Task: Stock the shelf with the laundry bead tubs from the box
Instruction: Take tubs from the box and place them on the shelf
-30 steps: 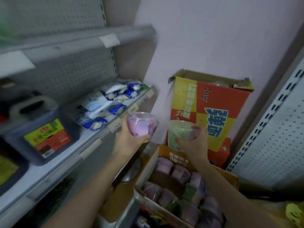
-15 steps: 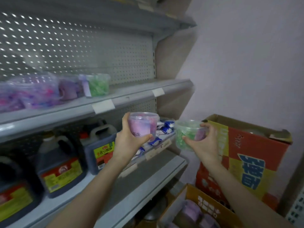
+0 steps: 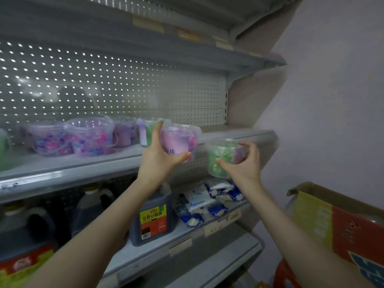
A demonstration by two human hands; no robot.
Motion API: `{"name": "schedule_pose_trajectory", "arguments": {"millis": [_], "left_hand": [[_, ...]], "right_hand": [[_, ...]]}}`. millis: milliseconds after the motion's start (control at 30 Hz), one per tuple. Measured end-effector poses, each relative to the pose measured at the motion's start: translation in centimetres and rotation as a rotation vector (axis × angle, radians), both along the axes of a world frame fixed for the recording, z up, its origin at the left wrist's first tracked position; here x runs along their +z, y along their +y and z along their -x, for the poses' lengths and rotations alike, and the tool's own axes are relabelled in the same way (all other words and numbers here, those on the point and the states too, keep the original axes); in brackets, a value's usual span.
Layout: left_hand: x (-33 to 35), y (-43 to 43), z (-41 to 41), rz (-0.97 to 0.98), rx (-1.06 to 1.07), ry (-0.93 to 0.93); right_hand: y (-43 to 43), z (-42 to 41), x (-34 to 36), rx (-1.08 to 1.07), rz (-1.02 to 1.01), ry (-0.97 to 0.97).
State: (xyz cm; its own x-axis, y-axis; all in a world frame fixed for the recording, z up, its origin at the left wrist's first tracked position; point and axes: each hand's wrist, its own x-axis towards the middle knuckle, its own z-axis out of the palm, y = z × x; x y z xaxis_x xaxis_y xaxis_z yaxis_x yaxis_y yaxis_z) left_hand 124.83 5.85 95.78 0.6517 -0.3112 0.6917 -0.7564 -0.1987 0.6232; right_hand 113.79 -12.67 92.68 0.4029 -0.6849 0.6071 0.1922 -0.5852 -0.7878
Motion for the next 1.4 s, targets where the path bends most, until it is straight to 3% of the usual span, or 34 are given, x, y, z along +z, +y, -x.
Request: {"name": "schedule_pose_trajectory", "arguments": {"millis": [200, 533, 667, 867, 1033, 1233, 1400], "left_hand": [[2.5, -2.2, -4.1, 0.003, 0.083, -0.037], [4.0, -5.5, -10.3, 0.008, 0.138, 0.095], [3.3, -5.1, -11.8, -0.059, 0.18, 0.124], [3.2, -4.6, -13.2, -0.144, 0.185, 0.161], [3.5, -4.1, -13.0, -0.227, 0.212, 0.122], [3.0, -3.5, -10.8, -0.246, 0.238, 0.062], [2.1, -3.0, -7.8, -0.291, 0.246, 0.008]], "right_hand": [[-1.7, -5.0, 3.2, 0.036, 0.04, -0.032], [-4.0, -12.6, 6.6, 0.088, 0.047, -0.072], [-4.2, -14.0, 8.0, 0.111, 0.13, -0.046], [-4.1, -16.6, 7.5, 0.156, 0.05, -0.064], [-4.6, -17.2, 5.6, 0.151, 0.068, 0.061], [-5.4, -15.5, 4.7, 0.025, 0.201, 0.413], [-4.4, -11.8, 2.9, 0.018, 0.227, 0.336]]}}
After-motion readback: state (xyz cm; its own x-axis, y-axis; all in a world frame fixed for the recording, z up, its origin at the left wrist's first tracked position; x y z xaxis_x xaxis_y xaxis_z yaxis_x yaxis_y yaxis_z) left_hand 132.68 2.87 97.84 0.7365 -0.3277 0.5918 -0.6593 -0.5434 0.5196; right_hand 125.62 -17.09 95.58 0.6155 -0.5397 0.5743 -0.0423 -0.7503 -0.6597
